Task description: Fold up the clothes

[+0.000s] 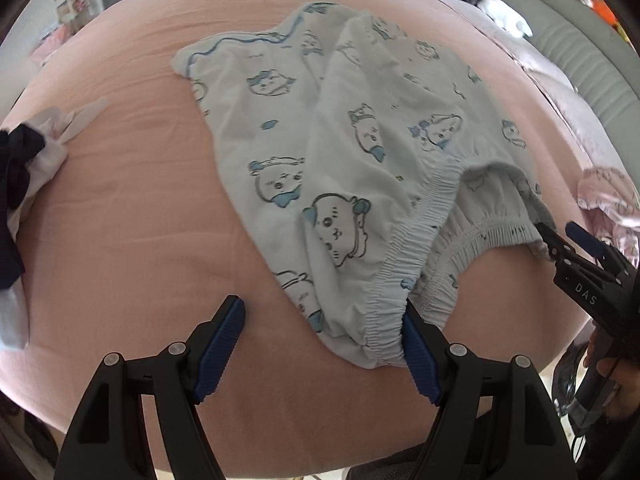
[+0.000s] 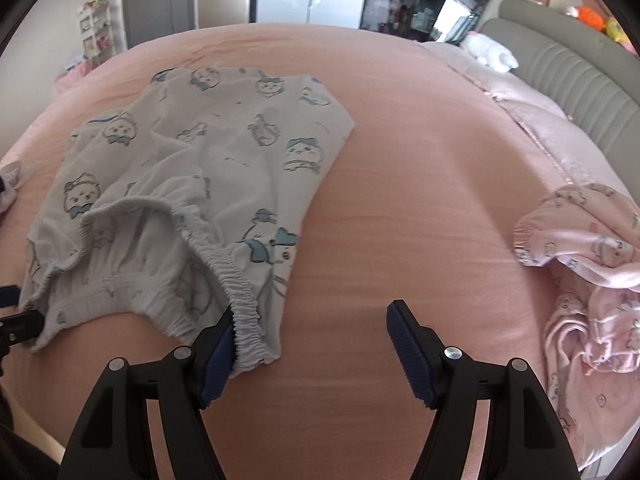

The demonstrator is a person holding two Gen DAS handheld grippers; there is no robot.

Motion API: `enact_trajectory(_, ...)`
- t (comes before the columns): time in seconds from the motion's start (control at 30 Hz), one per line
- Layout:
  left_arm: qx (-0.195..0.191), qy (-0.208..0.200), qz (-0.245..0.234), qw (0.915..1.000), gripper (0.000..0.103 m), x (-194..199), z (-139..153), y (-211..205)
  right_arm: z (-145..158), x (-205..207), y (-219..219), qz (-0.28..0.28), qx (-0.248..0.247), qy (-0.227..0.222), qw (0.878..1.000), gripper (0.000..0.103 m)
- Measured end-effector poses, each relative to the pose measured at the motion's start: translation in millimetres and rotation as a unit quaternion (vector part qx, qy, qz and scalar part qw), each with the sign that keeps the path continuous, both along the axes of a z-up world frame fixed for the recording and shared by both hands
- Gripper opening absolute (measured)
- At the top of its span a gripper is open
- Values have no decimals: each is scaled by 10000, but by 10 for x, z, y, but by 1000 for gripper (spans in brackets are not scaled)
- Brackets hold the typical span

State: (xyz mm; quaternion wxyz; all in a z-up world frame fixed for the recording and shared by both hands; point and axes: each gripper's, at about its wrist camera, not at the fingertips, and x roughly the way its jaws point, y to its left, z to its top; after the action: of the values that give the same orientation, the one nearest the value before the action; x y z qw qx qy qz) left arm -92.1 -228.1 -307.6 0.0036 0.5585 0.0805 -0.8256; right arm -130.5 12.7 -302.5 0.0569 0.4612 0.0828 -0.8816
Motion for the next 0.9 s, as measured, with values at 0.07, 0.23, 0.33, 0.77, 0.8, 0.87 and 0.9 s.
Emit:
enact_trajectory(0.07,-59,5,109,9999,74,35,8,-22,-3,6,6,-89,115,91,9999,71)
enact_trajectory(0.23,-244,88,345,9991,74,119,-10,-14,-18,32,-6,-135,132,184,9997,71)
enact_trajectory(0.33,-274,207,467,9983,74,150,-10,-12,-38,68,-30,-77,86,220,9997,71)
enact_trajectory(0.77,-483,761,630,9939,64,319,2,-66,-63,137,-94,173,46,489,9986,42)
enact_trajectory(0.8,-486,783,632,9937,59,320,10,-53,-57,138,-121,200,52,471,9987,33)
enact_trajectory(0.87,-511,825,653,9931,54,323,27,-39,-45,145,-187,302,65,432,9986,21)
enact_trajectory(0.9,-534,845,673,9927,50,325,37,-39,-34,155,-220,324,106,445,9984,17)
